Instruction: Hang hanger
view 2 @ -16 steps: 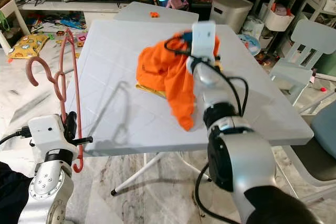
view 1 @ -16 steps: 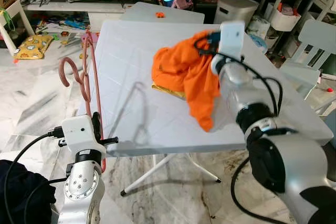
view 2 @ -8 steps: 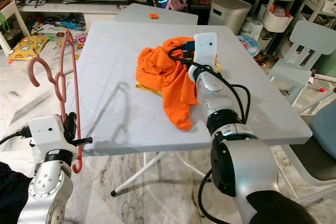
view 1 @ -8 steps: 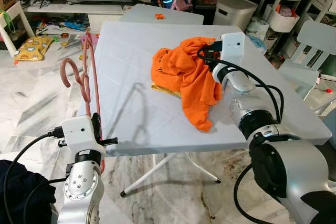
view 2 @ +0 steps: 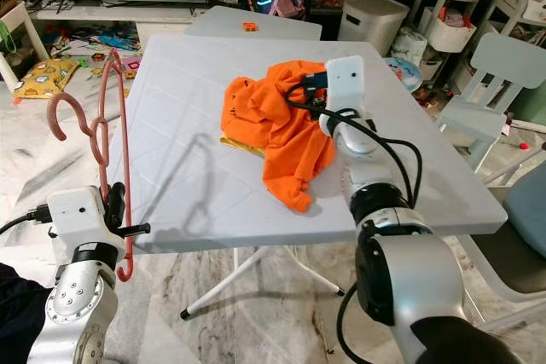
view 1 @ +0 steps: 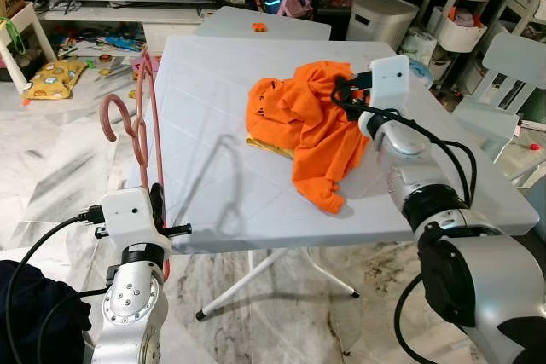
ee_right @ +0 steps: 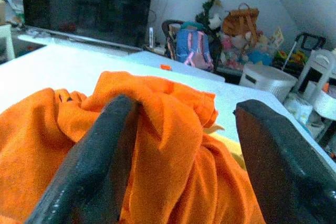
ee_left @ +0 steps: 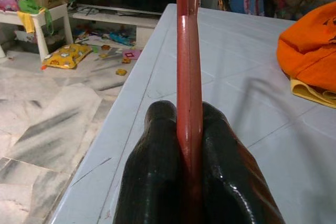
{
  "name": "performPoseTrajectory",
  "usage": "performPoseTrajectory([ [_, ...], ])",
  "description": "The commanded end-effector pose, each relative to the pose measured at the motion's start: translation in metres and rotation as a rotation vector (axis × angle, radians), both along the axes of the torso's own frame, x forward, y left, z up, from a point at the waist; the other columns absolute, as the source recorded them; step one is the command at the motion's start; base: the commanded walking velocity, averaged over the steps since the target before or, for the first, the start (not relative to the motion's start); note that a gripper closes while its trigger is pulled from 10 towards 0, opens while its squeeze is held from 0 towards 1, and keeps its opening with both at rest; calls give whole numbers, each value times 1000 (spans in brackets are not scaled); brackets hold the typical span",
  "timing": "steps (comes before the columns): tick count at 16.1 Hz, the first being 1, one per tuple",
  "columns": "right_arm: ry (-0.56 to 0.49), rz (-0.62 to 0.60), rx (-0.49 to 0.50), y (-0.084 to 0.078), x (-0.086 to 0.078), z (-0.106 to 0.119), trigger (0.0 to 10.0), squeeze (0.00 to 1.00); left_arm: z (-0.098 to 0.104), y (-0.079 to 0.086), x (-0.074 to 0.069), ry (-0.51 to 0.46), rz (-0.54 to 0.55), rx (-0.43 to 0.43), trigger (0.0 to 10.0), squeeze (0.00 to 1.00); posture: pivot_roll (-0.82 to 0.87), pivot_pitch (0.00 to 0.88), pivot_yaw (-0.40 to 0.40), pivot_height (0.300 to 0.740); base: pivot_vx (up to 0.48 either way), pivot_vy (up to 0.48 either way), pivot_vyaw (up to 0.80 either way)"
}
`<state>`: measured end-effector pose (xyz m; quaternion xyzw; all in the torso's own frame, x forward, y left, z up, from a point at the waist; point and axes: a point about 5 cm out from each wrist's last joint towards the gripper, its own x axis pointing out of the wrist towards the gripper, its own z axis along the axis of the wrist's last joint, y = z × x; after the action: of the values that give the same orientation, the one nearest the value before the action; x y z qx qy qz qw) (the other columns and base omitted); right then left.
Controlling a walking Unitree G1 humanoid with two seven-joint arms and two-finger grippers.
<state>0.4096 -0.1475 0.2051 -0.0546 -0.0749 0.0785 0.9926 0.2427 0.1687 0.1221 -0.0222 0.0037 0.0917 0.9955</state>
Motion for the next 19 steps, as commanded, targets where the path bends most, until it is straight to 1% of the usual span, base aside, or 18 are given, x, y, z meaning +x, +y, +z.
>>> performPoseTrajectory([
  [1, -49, 20, -1, -7, -2, 5, 10000, 1000, 1, 0, 0, 3, -4, 1, 10000, 0, 28, 0, -56, 740, 0, 0, 0],
  [2, -75, 65, -36, -5, -6, 4, 10000, 1000, 1, 1, -1, 3, -5, 2, 10000, 0, 26, 0, -53, 740, 0, 0, 0],
  [4, -58, 88, 6, -6, -8, -1, 10000, 1000, 1, 1, -1, 5, -7, 3, 10000, 0, 26, 0, -50, 740, 0, 0, 0],
  [5, -26, 134, 39, -8, -12, -9, 10000, 1000, 0, 1, -2, 9, -13, 4, 10000, 0, 23, 0, -45, 740, 0, 0, 0],
  [6, 33, 289, 89, -7, -22, -21, 10000, 1000, 0, 1, -2, 13, -19, 7, 10000, 0, 21, 0, -38, 740, 0, 0, 0],
  [7, 43, 328, 104, -7, -25, -23, 10000, 1000, 0, 2, -2, 13, -19, 8, 10000, 0, 22, 0, -37, 740, 0, 0, 0],
  [8, 50, 379, 98, -6, -29, -26, 10000, 1000, 1, 2, -2, 13, -20, 9, 10000, 0, 21, 0, -35, 740, 0, 0, 0],
  [10, 83, 544, 73, 1, -42, -34, 10000, 1000, 1, 2, -1, 14, -25, 11, 10000, 0, 18, 0, -30, 740, 0, 0, 0],
  [12, 145, 674, 68, 11, -55, -45, 10000, 1000, 0, -1, -2, 19, -32, 9, 10000, 0, 20, 0, -30, 740, 0, 0, 0],
  [13, 158, 712, 43, 15, -61, -51, 10000, 1000, 0, -1, -3, 20, -33, 9, 10000, 0, 24, 1, -31, 740, 0, 0, 0],
  [15, 193, 739, 31, 19, -67, -62, 10000, 1000, -1, 2, -5, 25, -27, 12, 10000, 0, 29, 1, -33, 740, 0, 0, 0],
  [16, 189, 726, -14, 19, -68, -66, 10000, 1000, -1, 3, -5, 26, -24, 14, 10000, 0, 33, 2, -34, 740, 0, 0, 0],
  [17, 176, 656, -32, 16, -64, -64, 10000, 1000, -1, 3, -5, 26, -24, 14, 10000, 0, 32, 2, -34, 740, 0, 0, 0],
  [18, 156, 630, -47, 15, -62, -60, 10000, 1000, 0, 3, -5, 26, -24, 15, 10000, 0, 30, 3, -32, 740, 0, 0, 0],
  [19, 126, 578, -60, 12, -57, -54, 10000, 1000, 0, 2, -5, 27, -25, 15, 10000, 0, 29, 3, -32, 740, 0, 0, 0],
])
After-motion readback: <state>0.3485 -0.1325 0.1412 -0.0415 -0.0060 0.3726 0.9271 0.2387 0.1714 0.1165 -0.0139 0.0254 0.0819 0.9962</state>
